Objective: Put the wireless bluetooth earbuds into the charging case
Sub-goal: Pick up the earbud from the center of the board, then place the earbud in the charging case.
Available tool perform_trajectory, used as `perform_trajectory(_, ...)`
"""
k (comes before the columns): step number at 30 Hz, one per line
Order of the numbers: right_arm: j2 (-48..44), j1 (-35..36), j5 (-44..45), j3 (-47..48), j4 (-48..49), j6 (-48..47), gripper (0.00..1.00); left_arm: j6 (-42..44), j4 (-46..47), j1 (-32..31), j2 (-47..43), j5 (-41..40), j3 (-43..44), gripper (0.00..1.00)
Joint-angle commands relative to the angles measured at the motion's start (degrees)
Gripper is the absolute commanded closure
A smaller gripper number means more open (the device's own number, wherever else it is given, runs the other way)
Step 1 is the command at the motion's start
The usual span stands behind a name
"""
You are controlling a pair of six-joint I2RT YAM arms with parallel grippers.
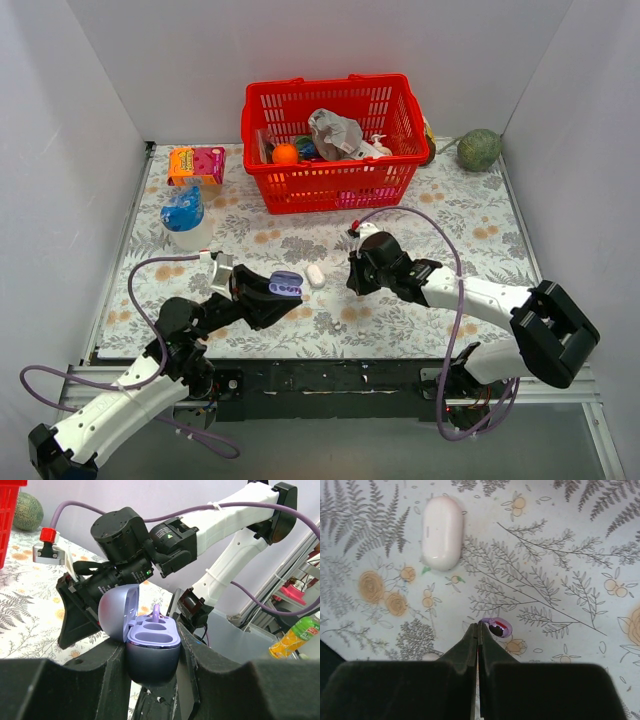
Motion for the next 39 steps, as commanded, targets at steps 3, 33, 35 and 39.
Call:
perform_trajectory(3,-6.68,-2.08,-17.17,1.65,3.97,0.37,0.99,0.76,-1.76,0.2,-2.69,-3.6,-0.18,1.0)
perform_trajectory(33,-21.91,-5.78,-68.26,0.07,54.76,34.27,0.99,-0.73,26.09,0.2,20.41,8.52,1.05,1.0)
perform_trajectory(35,-20.93,-5.78,-68.0,-0.28,58.97,35.96,0.99,-1.78,28.73,0.2,21.91,9.31,1.31,1.0)
perform_trajectory(39,-19.62,-5.78,-66.06,-0.81,60.31,37.03,0.99,-3.28,32.25,0.2,25.69,10.8,1.49,1.0)
